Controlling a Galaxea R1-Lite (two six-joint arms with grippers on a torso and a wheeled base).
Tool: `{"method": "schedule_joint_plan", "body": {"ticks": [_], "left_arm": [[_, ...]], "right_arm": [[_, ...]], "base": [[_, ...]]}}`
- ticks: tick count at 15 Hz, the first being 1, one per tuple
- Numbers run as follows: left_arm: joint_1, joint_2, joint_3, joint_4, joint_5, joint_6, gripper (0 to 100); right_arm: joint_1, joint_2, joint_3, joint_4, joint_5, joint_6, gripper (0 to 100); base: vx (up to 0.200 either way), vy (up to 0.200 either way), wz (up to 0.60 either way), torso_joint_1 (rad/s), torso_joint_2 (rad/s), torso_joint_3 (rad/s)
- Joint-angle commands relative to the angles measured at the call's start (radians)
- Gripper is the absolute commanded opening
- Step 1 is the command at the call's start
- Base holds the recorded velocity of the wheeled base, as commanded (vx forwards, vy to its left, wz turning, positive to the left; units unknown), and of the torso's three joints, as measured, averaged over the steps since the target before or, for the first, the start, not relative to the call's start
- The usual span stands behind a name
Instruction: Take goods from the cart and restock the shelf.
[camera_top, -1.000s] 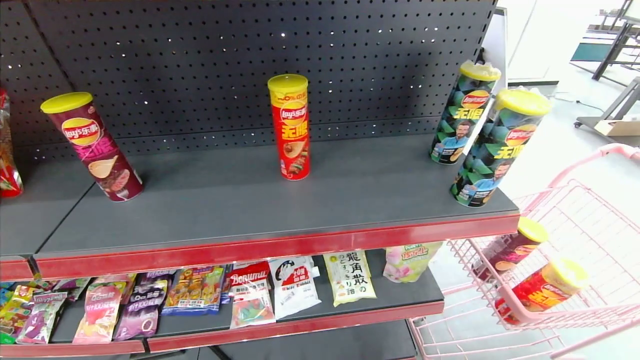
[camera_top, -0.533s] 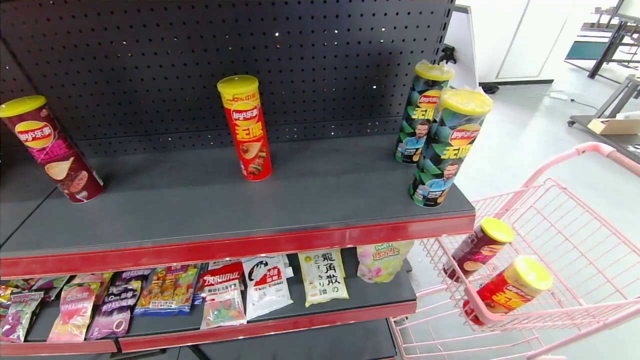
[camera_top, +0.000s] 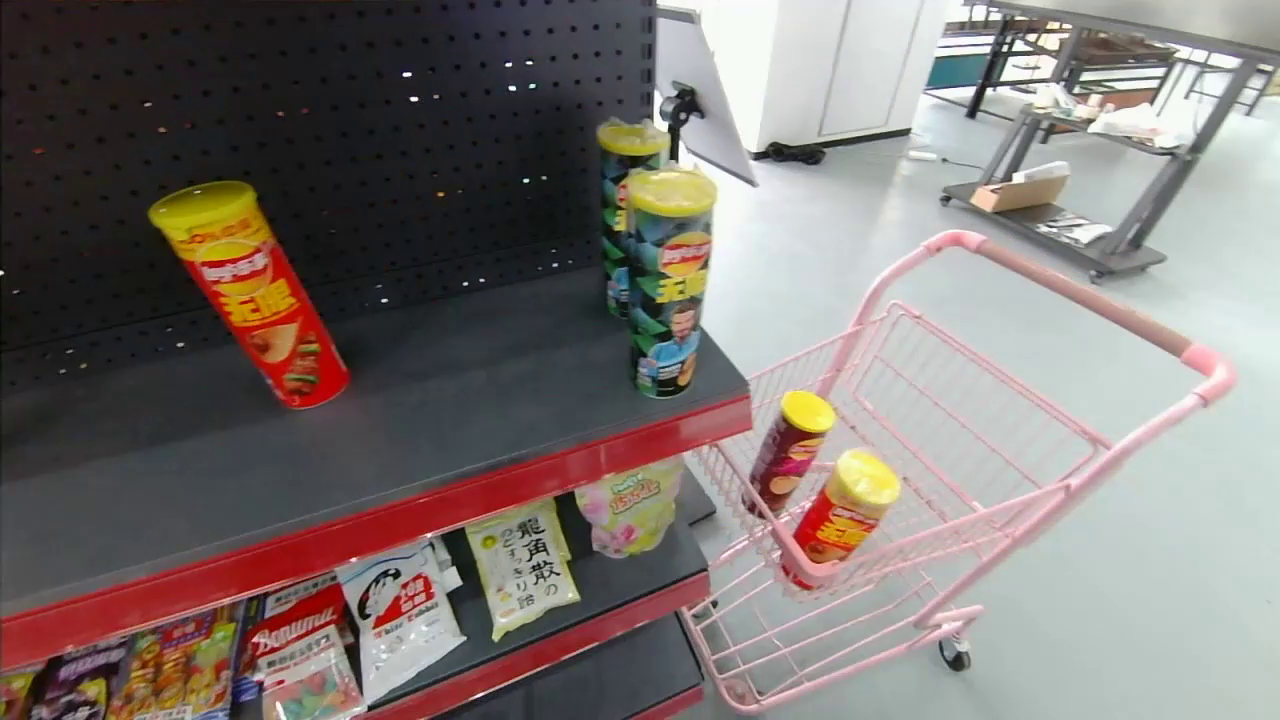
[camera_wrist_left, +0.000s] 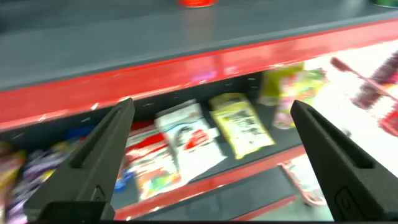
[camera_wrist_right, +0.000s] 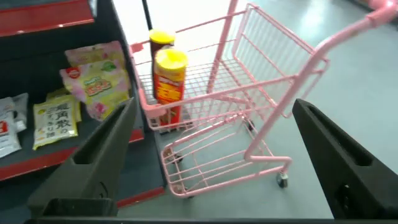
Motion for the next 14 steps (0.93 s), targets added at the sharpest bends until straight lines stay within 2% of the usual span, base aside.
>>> {"method": "schedule_joint_plan", "body": {"ticks": [1,7,14], "left_arm": [[0.001,0.001,0.0,0.0,0.0,0.0,100],[0.001,0.001,0.0,0.0,0.0,0.0,100],[0.001,0.001,0.0,0.0,0.0,0.0,100]], "right_arm": [[0.0,0.0,0.001,0.0,0.0,0.0,100],[0.0,0.0,0.001,0.0,0.0,0.003,100],[0.0,0.0,-0.001,0.0,-0.003,0.001,100]], "base": [[0.0,0.0,0.0,0.0,0.0,0.0],[0.0,0.0,0.0,-0.012,0.02,0.017],[0.0,0.0,0.0,-0.138,0.36,0.223]]}}
